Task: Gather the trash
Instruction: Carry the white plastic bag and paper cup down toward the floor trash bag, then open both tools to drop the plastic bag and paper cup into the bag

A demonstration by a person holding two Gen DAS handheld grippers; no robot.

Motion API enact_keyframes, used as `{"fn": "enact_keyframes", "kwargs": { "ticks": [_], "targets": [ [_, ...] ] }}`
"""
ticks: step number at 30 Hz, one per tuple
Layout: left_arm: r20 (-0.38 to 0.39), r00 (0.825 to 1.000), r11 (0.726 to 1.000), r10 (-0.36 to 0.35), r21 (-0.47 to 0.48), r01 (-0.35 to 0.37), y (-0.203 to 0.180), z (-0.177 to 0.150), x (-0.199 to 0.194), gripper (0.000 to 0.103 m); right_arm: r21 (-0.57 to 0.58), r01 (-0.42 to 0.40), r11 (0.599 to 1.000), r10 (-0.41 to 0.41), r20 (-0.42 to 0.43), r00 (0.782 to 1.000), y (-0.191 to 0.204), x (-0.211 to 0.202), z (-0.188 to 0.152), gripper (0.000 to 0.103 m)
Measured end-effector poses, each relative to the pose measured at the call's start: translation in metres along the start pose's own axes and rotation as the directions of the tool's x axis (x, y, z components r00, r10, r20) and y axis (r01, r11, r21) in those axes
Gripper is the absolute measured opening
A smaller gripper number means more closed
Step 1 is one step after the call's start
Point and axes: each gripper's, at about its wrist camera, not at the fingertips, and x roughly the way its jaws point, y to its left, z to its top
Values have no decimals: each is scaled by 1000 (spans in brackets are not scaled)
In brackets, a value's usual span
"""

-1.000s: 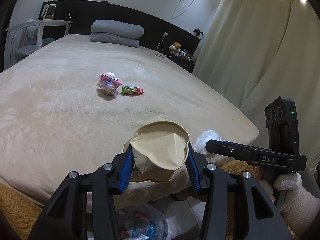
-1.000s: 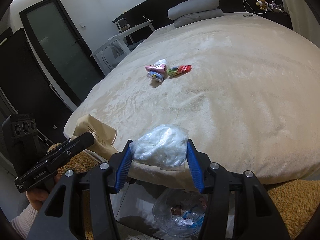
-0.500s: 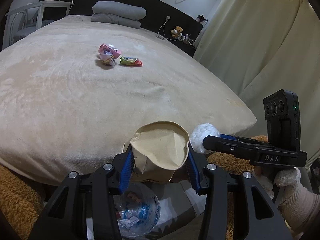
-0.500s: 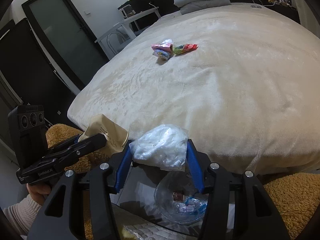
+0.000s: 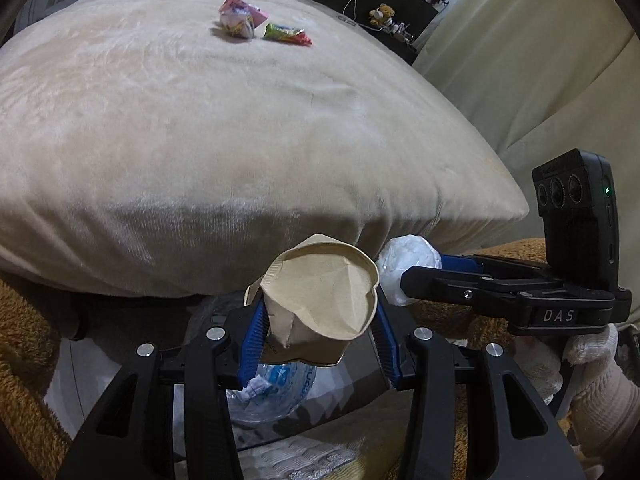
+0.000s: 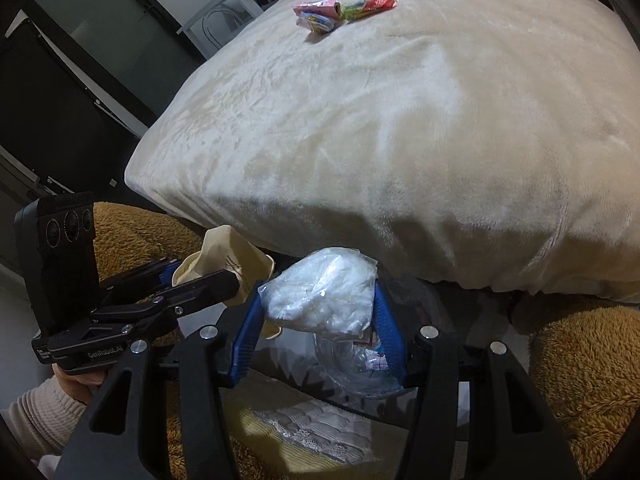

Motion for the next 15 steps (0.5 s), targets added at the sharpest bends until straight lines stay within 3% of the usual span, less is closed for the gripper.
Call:
{"fn": "enact_keyframes", "kwargs": {
  "ticks": [7,15],
  "targets": [
    [-93,995,998,22,-54,-27,11,-6,20,46,24,32,999,-29,-101,994,-4,22,-2,53],
    [-167,985,989,39,-136,-62,29,-13,35,46,111,78,991,-51,-225,973,-24,48,-5,53]
  ]
}}
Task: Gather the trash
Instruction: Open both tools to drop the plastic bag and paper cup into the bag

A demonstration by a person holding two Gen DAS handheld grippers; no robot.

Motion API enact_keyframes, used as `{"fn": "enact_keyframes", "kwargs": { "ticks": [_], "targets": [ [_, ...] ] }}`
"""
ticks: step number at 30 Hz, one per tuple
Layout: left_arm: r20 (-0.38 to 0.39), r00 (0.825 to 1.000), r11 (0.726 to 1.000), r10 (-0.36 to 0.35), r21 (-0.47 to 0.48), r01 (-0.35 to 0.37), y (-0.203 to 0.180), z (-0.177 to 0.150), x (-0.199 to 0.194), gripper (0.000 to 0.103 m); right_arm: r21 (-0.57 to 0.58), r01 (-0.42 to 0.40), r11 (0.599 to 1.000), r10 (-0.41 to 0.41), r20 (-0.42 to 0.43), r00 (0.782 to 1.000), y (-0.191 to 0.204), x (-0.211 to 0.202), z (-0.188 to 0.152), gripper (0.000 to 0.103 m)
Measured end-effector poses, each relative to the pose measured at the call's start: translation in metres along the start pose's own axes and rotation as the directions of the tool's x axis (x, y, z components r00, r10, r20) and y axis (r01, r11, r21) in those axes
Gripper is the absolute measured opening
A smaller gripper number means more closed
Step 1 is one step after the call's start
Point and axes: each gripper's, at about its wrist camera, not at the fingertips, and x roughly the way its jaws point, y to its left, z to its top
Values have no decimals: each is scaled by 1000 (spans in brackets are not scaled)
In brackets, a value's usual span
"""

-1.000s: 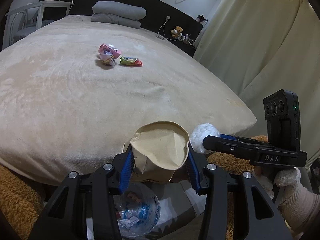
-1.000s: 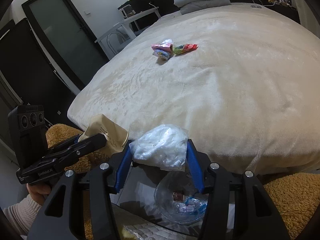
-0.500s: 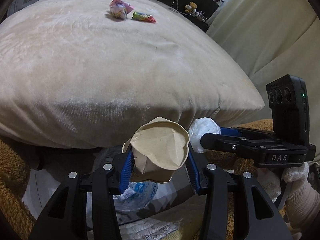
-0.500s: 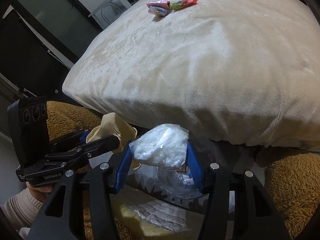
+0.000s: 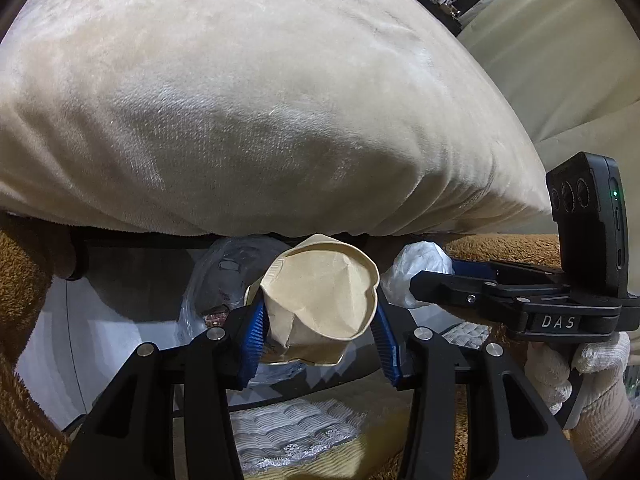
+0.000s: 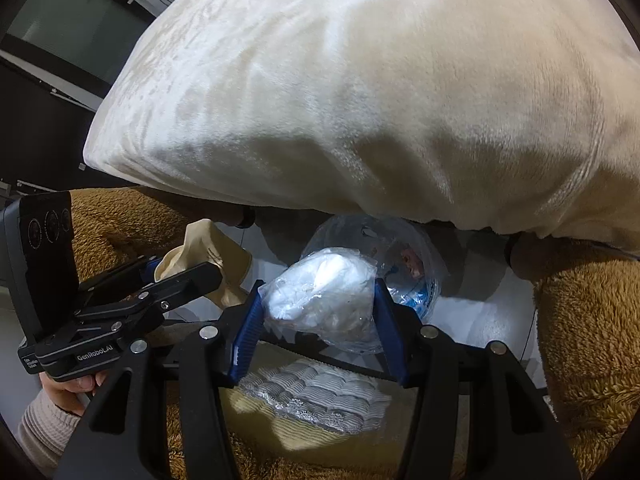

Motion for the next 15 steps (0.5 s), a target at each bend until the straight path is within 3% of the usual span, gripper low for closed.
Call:
{"fn": "enact_keyframes", "kwargs": {
  "ticks": [5,15],
  "targets": [
    [-41,999,999,-2,-45,0,6,0,10,46,55,17,998,-13,-68,998,-6,16,5,53],
    [-107,994,993,-13,-118,0,17,-2,23,46,101,27,994,-15,-121,993,-10,32,8,53]
  ]
}}
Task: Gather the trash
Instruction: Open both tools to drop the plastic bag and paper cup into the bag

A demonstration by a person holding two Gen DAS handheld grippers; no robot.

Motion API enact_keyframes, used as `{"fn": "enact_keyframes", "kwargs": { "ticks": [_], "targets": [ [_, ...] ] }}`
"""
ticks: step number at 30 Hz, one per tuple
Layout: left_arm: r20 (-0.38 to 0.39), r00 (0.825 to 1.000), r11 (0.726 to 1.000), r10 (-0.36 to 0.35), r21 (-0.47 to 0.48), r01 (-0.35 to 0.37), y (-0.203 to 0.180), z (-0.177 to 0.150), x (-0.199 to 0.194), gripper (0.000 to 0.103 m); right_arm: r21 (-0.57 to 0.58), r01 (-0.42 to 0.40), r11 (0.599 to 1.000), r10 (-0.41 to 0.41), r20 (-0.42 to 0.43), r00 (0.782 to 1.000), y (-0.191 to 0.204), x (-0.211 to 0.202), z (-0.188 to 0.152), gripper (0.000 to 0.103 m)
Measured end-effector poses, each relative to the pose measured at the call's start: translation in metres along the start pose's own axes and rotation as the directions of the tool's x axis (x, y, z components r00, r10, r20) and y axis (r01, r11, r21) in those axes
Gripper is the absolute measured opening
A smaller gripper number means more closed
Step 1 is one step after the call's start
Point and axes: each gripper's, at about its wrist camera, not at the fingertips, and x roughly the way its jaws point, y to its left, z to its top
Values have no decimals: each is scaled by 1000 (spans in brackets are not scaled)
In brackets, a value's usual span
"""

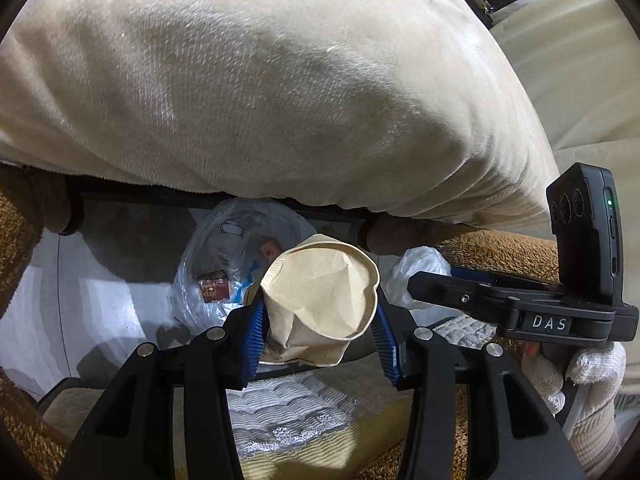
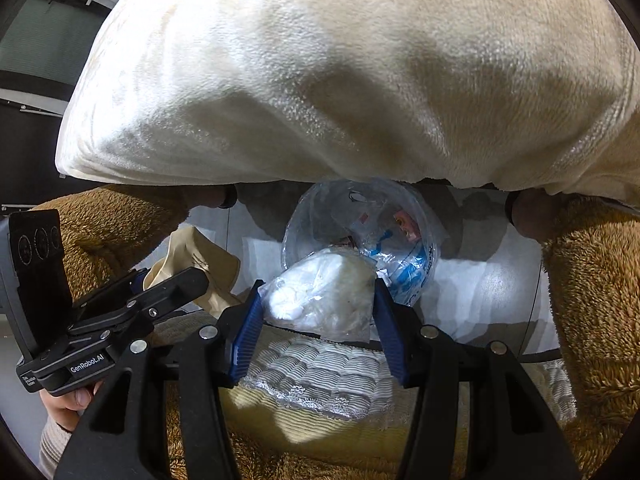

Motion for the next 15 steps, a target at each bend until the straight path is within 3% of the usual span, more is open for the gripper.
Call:
{"fn": "enact_keyframes", "kwargs": {
  "ticks": [7,8,10,15],
  "targets": [
    [-68,998,1000,-17,-17,16,1,-3,13,47,13,0,1000,0,4,1000,-2,1,-1,55],
    [-78,997,1000,-18,-27,16,2,-3,15,49,17,2,1000,-2,6,1000,-4,0,-1,57],
    [-84,996,1000,-3,-31,1,4,-3,17,62,20,0,1000,0,11,1000,-5,-2,-1,59],
    [-83,997,999,-8,-32,6,4,-4,16,63,23,-4,1000,4,14,1000,-6,-3,-1,60]
  ]
}}
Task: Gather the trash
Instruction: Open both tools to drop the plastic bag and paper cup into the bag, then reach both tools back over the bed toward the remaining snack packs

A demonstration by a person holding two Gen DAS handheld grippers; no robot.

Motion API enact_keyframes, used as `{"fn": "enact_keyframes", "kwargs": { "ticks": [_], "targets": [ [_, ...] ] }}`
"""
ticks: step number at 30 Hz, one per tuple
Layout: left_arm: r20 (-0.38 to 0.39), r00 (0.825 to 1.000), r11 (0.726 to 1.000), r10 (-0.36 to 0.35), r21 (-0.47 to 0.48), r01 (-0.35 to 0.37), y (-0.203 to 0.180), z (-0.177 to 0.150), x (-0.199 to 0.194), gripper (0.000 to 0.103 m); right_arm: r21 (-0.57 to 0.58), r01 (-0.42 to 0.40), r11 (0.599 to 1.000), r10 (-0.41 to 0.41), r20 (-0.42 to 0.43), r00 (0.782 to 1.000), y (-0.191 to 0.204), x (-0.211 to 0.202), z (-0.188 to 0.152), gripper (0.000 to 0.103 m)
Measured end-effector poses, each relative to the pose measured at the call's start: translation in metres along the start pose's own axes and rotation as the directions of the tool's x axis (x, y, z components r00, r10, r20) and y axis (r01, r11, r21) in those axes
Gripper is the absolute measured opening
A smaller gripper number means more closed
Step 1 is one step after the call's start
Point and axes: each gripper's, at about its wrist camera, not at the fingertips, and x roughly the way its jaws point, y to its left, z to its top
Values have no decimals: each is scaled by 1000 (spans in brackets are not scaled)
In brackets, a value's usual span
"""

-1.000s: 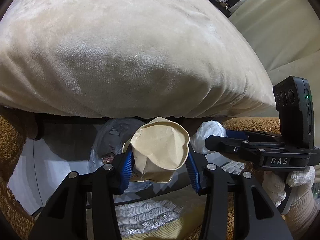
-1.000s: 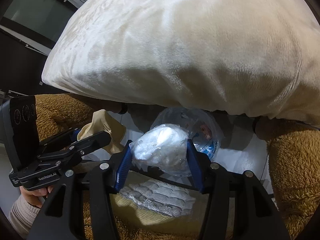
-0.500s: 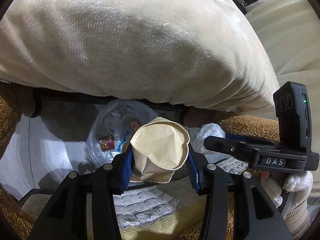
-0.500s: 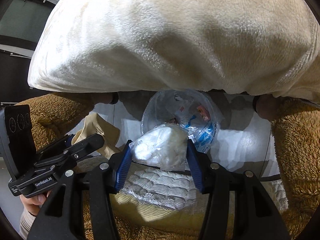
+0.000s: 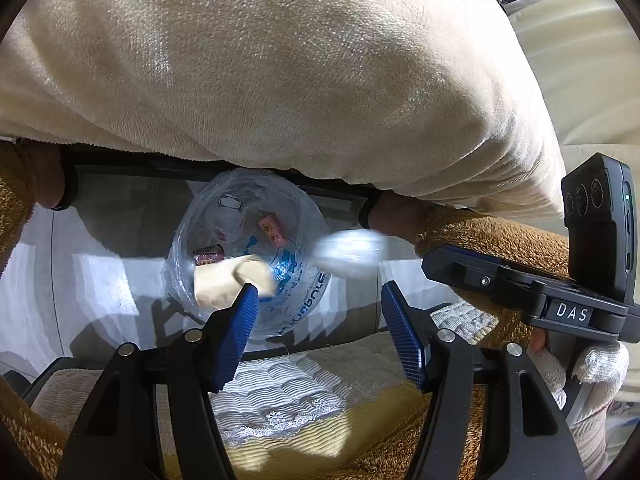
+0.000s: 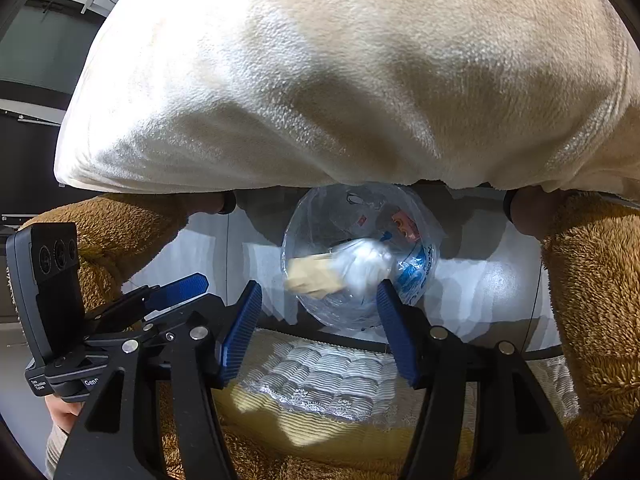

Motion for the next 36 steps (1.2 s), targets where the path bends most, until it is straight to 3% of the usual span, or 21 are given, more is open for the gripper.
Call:
{"fn": "enact_keyframes", "kwargs": {
  "ticks": [12,21,28,36],
  "targets": [
    [39,999,999,1,40,-3,-4,1,-12,63,-12,-10,1000,11,25,1000,3,-7,-2,60],
    [119,993,996,-26,93,15,-13,0,-32,63,-86,-24,996,36,141,989,12,-35,-11,60],
    [244,968,980,-57,199,8,-30,-2,-62,63,-196,-9,981,79,353,932,27,-79,-25,60],
    [398,916,937,-56,339,-90,-55,3,-105,63,-283,56,958,98,505,858,40,-118,-22,60]
  ]
}}
